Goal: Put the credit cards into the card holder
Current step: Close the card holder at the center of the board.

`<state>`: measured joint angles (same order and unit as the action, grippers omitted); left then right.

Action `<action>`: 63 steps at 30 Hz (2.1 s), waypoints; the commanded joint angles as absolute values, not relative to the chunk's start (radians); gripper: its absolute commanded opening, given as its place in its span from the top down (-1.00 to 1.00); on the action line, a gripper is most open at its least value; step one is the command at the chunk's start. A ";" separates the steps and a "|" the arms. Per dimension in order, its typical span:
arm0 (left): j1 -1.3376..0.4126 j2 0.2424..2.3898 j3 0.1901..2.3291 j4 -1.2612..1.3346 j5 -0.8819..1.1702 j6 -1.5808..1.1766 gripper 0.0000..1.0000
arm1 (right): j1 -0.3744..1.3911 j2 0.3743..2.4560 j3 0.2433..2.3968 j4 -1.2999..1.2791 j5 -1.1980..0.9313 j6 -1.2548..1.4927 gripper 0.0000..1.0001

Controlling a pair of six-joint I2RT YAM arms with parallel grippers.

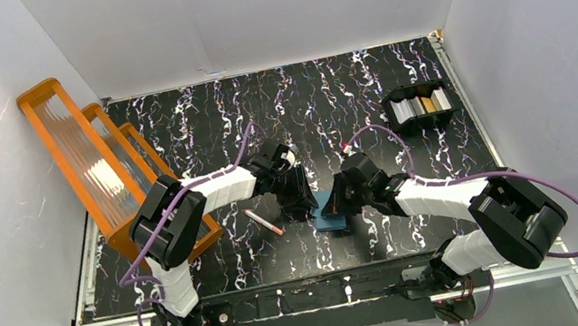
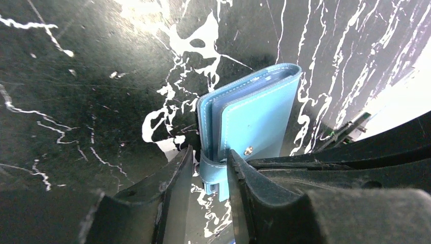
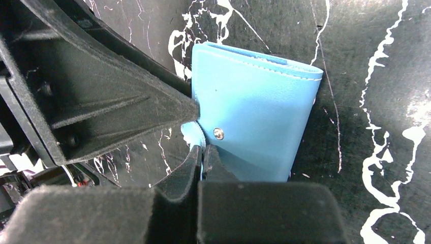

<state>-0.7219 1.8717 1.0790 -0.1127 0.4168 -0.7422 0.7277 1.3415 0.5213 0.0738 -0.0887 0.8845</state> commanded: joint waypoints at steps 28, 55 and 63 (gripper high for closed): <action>-0.719 1.980 1.167 -0.241 0.348 -0.616 0.52 | 0.640 1.366 0.642 -0.009 -0.105 0.715 1.00; -0.720 1.972 1.158 -0.232 0.354 -0.624 0.53 | 0.620 1.433 0.642 -0.068 -0.045 0.675 1.00; -0.720 1.951 1.170 -0.265 0.329 -0.624 0.51 | 0.619 1.426 0.608 -0.072 -0.032 0.645 1.00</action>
<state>-0.7174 1.9507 1.1912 -0.1577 0.4107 -0.6476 0.6323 1.4113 0.6247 -0.0265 -0.1337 0.6991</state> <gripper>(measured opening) 0.239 0.020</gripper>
